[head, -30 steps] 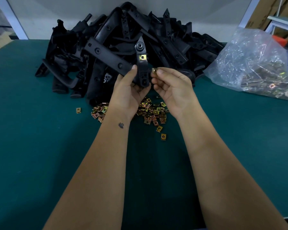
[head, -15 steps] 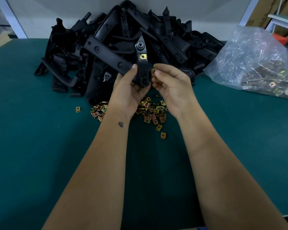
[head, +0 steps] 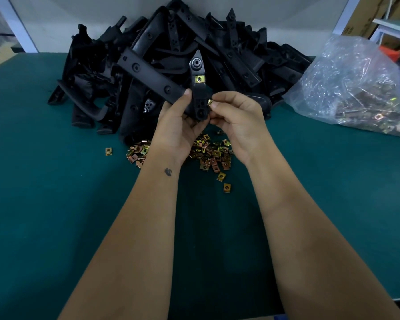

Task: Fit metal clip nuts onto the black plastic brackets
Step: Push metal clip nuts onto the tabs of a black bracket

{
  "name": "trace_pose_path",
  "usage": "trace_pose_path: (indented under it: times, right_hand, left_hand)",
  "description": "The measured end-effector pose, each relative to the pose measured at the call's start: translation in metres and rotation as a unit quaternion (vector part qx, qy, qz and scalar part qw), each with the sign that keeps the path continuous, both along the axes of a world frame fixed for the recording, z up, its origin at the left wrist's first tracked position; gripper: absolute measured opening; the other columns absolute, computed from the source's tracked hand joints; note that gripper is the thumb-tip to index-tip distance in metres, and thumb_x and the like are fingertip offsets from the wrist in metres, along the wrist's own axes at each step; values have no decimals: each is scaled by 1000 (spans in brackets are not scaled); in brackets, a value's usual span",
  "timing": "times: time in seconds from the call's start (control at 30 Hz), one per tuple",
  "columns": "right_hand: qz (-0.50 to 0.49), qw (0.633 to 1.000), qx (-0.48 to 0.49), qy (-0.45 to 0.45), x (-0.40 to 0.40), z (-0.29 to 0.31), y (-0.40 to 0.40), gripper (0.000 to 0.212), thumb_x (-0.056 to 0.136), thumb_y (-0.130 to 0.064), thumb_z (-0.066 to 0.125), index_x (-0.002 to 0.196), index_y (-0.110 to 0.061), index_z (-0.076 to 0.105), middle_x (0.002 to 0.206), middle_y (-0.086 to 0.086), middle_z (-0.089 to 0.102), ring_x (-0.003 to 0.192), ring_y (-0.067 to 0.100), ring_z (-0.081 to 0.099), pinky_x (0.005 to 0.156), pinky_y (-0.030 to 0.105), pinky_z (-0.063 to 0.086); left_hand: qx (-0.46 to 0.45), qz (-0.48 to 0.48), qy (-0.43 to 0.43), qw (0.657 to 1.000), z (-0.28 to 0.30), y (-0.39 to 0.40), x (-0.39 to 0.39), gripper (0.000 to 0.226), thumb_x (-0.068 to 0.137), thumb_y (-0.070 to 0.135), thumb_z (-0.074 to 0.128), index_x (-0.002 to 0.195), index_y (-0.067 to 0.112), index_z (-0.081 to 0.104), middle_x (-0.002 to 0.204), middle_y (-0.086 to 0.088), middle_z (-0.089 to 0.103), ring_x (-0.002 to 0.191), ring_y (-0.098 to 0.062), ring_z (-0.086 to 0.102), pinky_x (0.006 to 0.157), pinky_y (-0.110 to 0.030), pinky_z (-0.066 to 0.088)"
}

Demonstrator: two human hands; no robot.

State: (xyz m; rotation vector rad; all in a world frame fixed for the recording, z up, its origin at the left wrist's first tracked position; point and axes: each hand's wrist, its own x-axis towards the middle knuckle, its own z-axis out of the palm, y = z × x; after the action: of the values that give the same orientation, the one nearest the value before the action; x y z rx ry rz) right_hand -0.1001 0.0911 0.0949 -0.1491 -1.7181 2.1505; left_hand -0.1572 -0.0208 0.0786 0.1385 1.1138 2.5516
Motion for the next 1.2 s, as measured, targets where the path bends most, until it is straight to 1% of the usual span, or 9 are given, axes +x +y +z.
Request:
trace_pose_path:
  times: [0.17, 0.3, 0.47, 0.6, 0.7, 0.8, 0.97, 1.13, 1.2]
  right_hand:
    - [7, 1000, 7, 3, -2, -1, 1, 16, 87, 6, 63, 86, -8, 69, 79, 5, 66, 72, 13, 61, 70, 25, 52]
    - [13, 1000, 10, 4, -3, -3, 3, 16, 87, 6, 64, 85, -9, 70, 76, 4, 67, 70, 12, 62, 70, 25, 52]
    - [13, 1000, 8, -3, -4, -4, 3, 16, 85, 5, 66, 84, -10, 70, 76, 4, 67, 70, 11, 62, 70, 25, 53]
    - [13, 1000, -7, -3, -4, -4, 3, 16, 85, 6, 66, 85, -10, 70, 77, 4, 67, 70, 12, 62, 70, 25, 53]
    - [13, 1000, -19, 1, -3, -4, 3, 18, 84, 6, 68, 89, -12, 69, 74, -1, 68, 65, 8, 61, 64, 22, 51]
    - [8, 1000, -27, 0, -2, -4, 1, 20, 83, 6, 68, 93, -12, 67, 65, -7, 65, 56, 3, 54, 56, 18, 44]
    - [11, 998, -69, 1, -2, -3, -2, 22, 84, 9, 67, 92, -10, 60, 58, -8, 61, 51, 3, 50, 52, 17, 41]
    - [15, 997, -70, 5, -2, -2, -2, 24, 84, 10, 66, 88, -11, 55, 54, -9, 58, 49, 3, 47, 51, 18, 40]
    - [16, 998, -67, 6, -1, -2, -2, 25, 84, 11, 65, 87, -11, 54, 54, -9, 57, 49, 3, 47, 51, 18, 39]
  left_hand:
    - [-4, -2, 2, 1000, 2, 0, 1, 28, 99, 21, 58, 125, 10, 56, 104, -6, 70, 79, -14, 71, 65, -27, 56]
    - [-7, -3, 15, 1000, 3, -1, 2, 19, 100, 20, 56, 118, 13, 55, 98, -4, 72, 80, -15, 71, 66, -27, 56]
    - [-13, -3, 18, 1000, 3, -1, 4, 20, 101, 18, 56, 119, 13, 53, 102, -5, 70, 86, -17, 69, 68, -29, 57]
    - [-33, 3, 37, 999, 3, 0, 4, 17, 100, 18, 57, 117, 15, 54, 101, -2, 71, 88, -16, 69, 71, -28, 57]
    - [-43, 2, 46, 998, 2, -1, 4, 18, 100, 21, 57, 117, 16, 54, 100, 1, 72, 88, -14, 70, 72, -27, 56]
    - [-43, -3, 51, 998, 2, 0, 4, 21, 101, 24, 56, 121, 17, 54, 101, 2, 73, 88, -13, 70, 73, -28, 56]
    - [-17, -8, 52, 998, 1, 2, 5, 24, 102, 22, 55, 125, 16, 52, 103, 2, 73, 92, -14, 70, 75, -29, 56]
    - [-10, -20, 56, 998, 1, 2, 4, 20, 102, 23, 54, 120, 16, 52, 93, 5, 74, 81, -10, 71, 64, -24, 54]
    - [-17, -21, 59, 998, 0, 1, 4, 17, 102, 24, 54, 118, 17, 53, 91, 6, 74, 78, -9, 70, 61, -22, 53]
